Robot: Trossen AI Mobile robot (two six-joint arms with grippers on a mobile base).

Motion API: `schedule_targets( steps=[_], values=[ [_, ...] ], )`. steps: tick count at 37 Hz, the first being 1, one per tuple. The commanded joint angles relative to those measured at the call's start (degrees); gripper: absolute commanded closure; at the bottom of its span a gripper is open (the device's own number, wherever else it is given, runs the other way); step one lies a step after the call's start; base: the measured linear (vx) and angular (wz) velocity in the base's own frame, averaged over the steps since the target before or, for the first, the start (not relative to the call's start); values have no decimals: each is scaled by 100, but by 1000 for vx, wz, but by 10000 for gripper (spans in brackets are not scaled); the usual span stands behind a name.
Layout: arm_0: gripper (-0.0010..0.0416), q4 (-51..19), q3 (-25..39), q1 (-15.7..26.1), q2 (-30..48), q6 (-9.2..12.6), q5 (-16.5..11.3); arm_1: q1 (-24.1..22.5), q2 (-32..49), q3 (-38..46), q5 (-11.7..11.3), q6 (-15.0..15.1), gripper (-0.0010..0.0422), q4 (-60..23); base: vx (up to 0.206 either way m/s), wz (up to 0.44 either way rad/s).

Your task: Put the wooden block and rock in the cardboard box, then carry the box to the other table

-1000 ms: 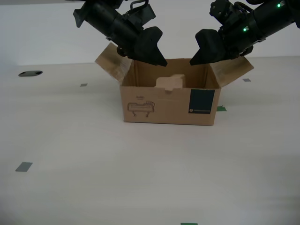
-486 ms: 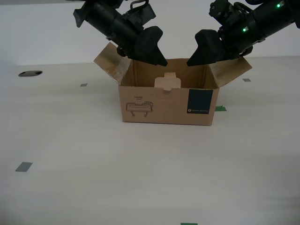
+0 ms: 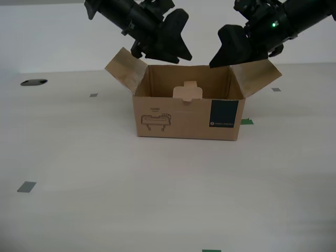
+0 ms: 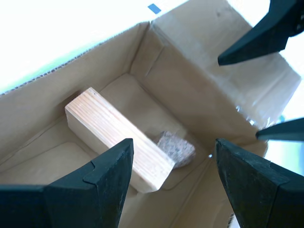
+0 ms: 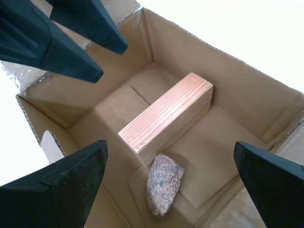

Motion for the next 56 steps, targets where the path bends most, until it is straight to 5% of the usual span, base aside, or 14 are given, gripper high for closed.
schedule_targets(
  steps=[1,37,45,56],
  values=[
    [32,-688,435,2,-4,-37,9,-2,-4,317,15,-55,183,-487,0,0],
    [50,-3650,2846,-243,-39,-479,-37,208,-4,3357,4,-249,184,-3915,0,0],
    [48,-4343,3399,-393,-107,-614,-35,330,-4,3757,-544,-238,184,-4398,0,0],
    [36,-5506,4273,-673,-133,-802,-35,693,-4,3991,-557,-190,184,-5005,0,0]
  ],
)
